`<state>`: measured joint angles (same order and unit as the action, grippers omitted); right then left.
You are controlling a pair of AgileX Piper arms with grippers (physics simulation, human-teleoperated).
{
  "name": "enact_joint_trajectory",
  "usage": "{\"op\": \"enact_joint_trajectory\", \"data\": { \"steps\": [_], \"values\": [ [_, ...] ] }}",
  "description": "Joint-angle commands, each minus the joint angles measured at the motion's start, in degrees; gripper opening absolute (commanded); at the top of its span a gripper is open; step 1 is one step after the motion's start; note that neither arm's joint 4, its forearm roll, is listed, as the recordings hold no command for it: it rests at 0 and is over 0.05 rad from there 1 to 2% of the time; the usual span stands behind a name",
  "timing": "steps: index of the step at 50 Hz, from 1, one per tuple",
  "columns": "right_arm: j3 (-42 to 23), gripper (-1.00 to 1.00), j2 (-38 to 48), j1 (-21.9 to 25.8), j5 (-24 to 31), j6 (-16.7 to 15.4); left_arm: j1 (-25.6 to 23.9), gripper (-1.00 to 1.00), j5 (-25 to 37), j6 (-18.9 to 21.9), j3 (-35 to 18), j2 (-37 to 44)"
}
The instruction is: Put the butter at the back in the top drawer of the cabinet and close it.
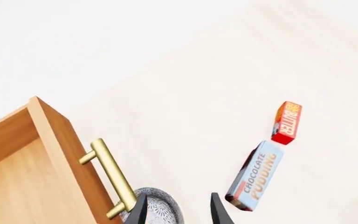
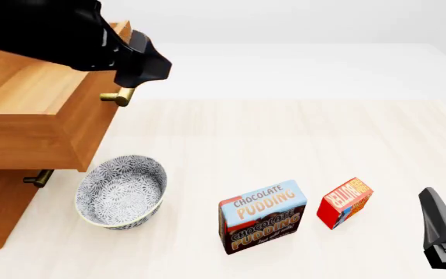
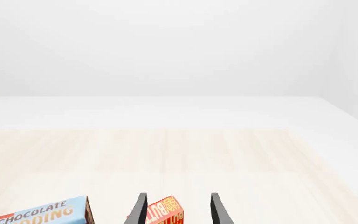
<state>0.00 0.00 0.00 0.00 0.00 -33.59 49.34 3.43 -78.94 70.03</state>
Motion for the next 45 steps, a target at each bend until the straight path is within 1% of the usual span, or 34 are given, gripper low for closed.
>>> {"op": "enact_joint_trajectory", "data": {
  "steps": [1, 9, 16, 23, 29, 36, 45],
  "values": [
    [0.0, 1.0, 0.0, 0.0, 0.0, 0.0, -1.09, 1.0, -1.03, -0.08, -0.99, 2.56],
    [0.0, 1.0, 0.0, 0.0, 0.0, 0.0, -3.12, 1.0, -2.08, 0.13, -2.82, 6.27],
    [0.0, 1.0, 0.0, 0.0, 0.0, 0.0, -4.69, 1.0, -2.4, -0.2, -5.67, 10.08],
    [0.0, 1.0, 0.0, 0.0, 0.0, 0.0, -5.82, 1.0, -3.05, -0.24, -6.83, 13.86],
    [0.0, 1.0, 0.0, 0.0, 0.0, 0.0, -7.69, 1.0, -3.06, -1.09, -9.86, 17.08],
    [0.0, 1.0, 0.0, 0.0, 0.0, 0.0, -8.81, 1.0, -2.92, -1.45, -12.05, 19.41],
    [0.0, 1.0, 0.0, 0.0, 0.0, 0.0, -9.66, 1.0, -3.96, -1.95, -12.69, 21.52]
  ]
}}
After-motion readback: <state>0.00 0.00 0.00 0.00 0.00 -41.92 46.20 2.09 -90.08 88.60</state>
